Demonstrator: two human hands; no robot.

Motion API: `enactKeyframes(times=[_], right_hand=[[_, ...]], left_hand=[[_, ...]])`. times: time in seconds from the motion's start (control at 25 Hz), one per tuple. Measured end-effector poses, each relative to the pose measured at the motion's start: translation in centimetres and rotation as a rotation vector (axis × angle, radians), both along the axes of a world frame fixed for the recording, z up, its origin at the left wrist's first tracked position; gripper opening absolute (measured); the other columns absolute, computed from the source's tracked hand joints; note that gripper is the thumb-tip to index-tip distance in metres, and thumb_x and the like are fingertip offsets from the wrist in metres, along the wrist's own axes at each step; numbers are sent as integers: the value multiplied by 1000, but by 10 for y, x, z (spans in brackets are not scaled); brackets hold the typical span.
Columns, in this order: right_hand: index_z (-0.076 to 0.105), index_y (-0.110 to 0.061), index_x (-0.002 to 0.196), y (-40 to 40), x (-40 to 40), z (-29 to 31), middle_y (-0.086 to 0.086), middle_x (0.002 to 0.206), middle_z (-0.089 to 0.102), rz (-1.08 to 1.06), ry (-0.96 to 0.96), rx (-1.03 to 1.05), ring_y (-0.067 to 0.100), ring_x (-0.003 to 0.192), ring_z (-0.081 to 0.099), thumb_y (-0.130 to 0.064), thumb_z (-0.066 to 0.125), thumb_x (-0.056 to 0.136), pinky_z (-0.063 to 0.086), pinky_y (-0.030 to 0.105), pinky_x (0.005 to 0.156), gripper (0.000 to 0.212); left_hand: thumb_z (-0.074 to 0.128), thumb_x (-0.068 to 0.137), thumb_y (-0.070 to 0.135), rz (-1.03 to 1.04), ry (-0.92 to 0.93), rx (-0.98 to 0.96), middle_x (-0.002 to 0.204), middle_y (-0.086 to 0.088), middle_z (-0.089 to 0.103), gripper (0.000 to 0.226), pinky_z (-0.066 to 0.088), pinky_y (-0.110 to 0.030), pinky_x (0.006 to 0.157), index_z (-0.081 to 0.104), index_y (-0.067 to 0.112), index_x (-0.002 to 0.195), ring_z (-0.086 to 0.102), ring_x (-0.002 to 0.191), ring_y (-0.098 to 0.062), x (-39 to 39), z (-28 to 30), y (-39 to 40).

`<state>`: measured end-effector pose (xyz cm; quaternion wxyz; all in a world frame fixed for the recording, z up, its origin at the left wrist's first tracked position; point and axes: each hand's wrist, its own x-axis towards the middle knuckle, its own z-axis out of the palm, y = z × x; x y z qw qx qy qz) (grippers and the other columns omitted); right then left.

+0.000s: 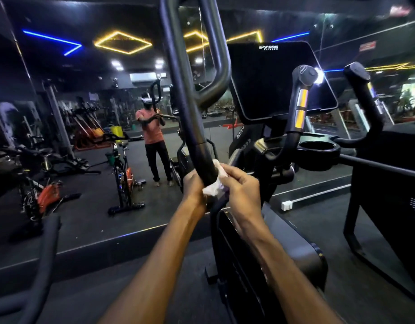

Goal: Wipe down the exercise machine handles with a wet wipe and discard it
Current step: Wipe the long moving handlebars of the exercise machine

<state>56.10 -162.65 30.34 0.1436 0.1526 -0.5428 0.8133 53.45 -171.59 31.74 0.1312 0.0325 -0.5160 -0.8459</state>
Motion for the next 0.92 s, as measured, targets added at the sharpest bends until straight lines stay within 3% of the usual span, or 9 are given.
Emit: enactKeyframes(times=[0.08, 0.16, 0.28, 0.36, 0.48, 0.64, 0.72, 0.8, 0.92], right_hand=[[72, -5, 114, -3, 17, 17, 11, 99, 77, 113, -8, -91, 16, 87, 72, 6, 58, 90, 56, 25, 75, 30], [70, -2, 112, -5, 26, 42, 8, 93, 77, 163, 31, -85, 11, 80, 71, 8, 60, 89, 55, 20, 73, 27], [69, 3, 111, -13, 23, 89, 9, 82, 72, 93, 9, -49, 11, 70, 64, 4, 68, 87, 55, 29, 78, 24], [71, 0, 111, -20, 22, 104, 8, 83, 73, -62, 21, 48, 14, 75, 64, -3, 74, 85, 55, 33, 81, 27], [73, -15, 117, -24, 31, 90, -1, 103, 77, -429, 147, 457, 8, 93, 69, -21, 76, 84, 55, 25, 91, 34], [78, -17, 105, -27, 43, 91, -1, 93, 78, -651, 367, 497, 14, 86, 71, -24, 76, 83, 54, 26, 84, 23], [75, -13, 113, -36, 50, 93, 5, 105, 76, -616, 425, 577, 16, 94, 71, -20, 75, 84, 54, 26, 90, 30], [71, -12, 121, -42, 57, 84, 7, 115, 73, -478, 395, 636, 15, 100, 69, -17, 72, 86, 56, 30, 92, 35], [72, -15, 119, -37, 57, 77, 1, 111, 74, -469, 397, 622, 8, 95, 69, -12, 72, 85, 56, 24, 89, 34]], left_hand=[[53, 87, -1, 31, 20, -71, 61, -4, 64, 19, 44, -18, 42, 67, 11, 79, 60, 47, -11, 11, 4, -5], [50, 90, 4, 47, 50, -127, 65, 1, 66, 23, 43, -20, 47, 66, 17, 82, 60, 56, -10, 20, 9, -11], [46, 93, 4, 63, 102, -130, 66, 3, 67, 27, 39, -26, 53, 63, 20, 80, 58, 60, -12, 28, 16, -21], [43, 94, 2, 78, 115, -138, 66, 3, 68, 29, 40, -25, 50, 63, 20, 82, 58, 58, -11, 32, 19, -25], [46, 94, 1, 133, 145, -144, 68, 1, 64, 25, 38, -19, 42, 62, 18, 86, 53, 52, -8, 40, 24, -32], [57, 94, 18, 184, 346, -113, 73, 2, 62, 7, 37, -20, 43, 64, 17, 93, 51, 55, -8, 54, 36, -45], [61, 92, 24, 193, 459, -152, 75, 4, 67, 9, 44, -22, 47, 66, 17, 94, 58, 60, -10, 61, 46, -49], [64, 90, 16, 271, 504, -241, 75, 7, 71, 6, 51, -21, 56, 69, 19, 88, 65, 67, -6, 67, 54, -49], [66, 90, 7, 400, 485, -328, 76, 8, 71, 18, 52, -18, 59, 69, 23, 85, 67, 69, -5, 67, 64, -53]])
